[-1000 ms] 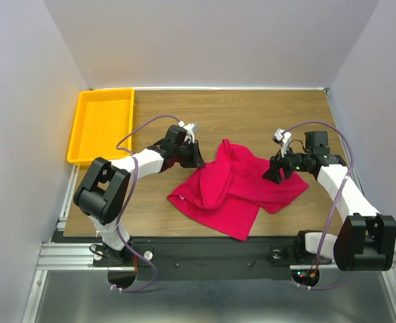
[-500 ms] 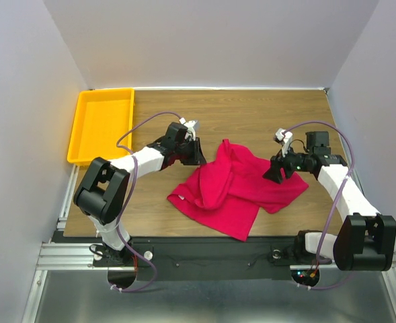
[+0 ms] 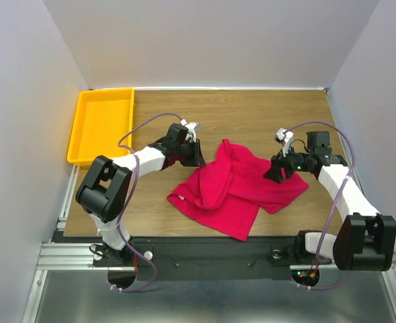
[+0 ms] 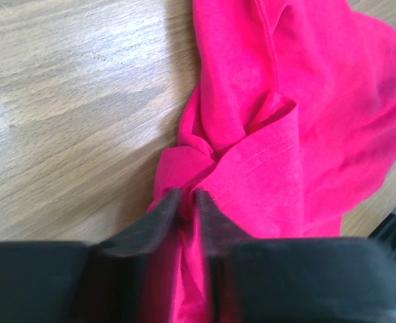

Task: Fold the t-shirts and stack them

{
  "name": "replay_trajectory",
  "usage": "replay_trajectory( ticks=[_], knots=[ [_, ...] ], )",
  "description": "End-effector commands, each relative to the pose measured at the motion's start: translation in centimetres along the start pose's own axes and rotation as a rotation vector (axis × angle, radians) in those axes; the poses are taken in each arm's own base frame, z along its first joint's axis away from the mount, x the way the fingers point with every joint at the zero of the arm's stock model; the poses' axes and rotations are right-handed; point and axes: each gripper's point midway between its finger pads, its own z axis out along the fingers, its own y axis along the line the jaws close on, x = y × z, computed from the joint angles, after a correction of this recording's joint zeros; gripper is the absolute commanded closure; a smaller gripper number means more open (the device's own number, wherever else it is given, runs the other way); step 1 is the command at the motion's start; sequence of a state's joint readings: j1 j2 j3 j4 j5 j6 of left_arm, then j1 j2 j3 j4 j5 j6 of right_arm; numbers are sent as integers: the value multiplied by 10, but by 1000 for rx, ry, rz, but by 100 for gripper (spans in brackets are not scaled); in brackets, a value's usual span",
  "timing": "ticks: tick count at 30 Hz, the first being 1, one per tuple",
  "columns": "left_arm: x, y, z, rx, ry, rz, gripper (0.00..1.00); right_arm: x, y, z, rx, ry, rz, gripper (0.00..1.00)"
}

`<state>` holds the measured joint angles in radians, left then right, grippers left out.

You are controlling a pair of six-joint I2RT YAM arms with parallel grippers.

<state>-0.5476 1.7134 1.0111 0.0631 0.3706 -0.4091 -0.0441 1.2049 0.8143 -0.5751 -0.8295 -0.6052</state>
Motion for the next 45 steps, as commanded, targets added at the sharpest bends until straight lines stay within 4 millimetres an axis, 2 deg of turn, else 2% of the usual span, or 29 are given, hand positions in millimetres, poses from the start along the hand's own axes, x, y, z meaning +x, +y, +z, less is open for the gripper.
replay_trajectory(
  ticks=[1, 3, 7, 10, 11, 15, 20, 23, 25, 26, 30, 35, 38, 41, 42, 44, 45],
  knots=[
    [-11, -9, -3, 37, -26, 29, 82, -7, -8, -3, 24, -26, -17, 30],
    [-17, -12, -7, 44, -42, 35, 100, -7, -10, -4, 35, -27, -17, 30],
    [-30, -18, -17, 40, -88, 65, 100, -5, -20, -8, 90, -6, -5, 30],
    [-44, -24, -31, 37, -138, 106, 100, 0, -38, -16, 189, 35, 32, 30],
    [-48, -27, -38, 33, -161, 120, 100, 6, -50, -22, 254, 65, 61, 30],
    [-63, -33, -63, 12, -245, 173, 100, 16, -74, -42, 386, 107, 102, 30],
    [-89, -42, -106, -13, -394, 209, 100, 25, -73, -56, 378, 183, 55, 28],
    [-106, -46, -130, -25, -480, 215, 100, 31, -64, -52, 312, 213, 51, 28],
    [-121, -40, -146, -56, -544, 210, 100, 32, -54, -46, 226, 215, 48, 28],
    [-127, -37, -151, -68, -562, 206, 100, 29, -42, -40, 149, 187, 44, 28],
    [-143, -25, -166, -93, -605, 205, 100, 36, -1, -30, -89, 195, 17, 28],
    [-155, -21, -177, -101, -628, 235, 100, 42, 38, -15, -270, 220, -164, 28],
    [-162, -20, -191, -119, -662, 252, 100, 45, 44, -8, -292, 245, -202, 28],
    [-172, -17, -211, -161, -715, 265, 100, 45, 17, -3, -157, 292, -154, 30],
    [-173, -17, -216, -170, -724, 271, 100, 41, -8, -3, -48, 313, -177, 30],
    [-176, -14, -228, -195, -750, 273, 100, 38, -30, -6, 75, 321, -119, 30],
    [-175, -10, -230, -212, -745, 275, 100, 30, -40, -5, 117, 294, -129, 29]
  ],
)
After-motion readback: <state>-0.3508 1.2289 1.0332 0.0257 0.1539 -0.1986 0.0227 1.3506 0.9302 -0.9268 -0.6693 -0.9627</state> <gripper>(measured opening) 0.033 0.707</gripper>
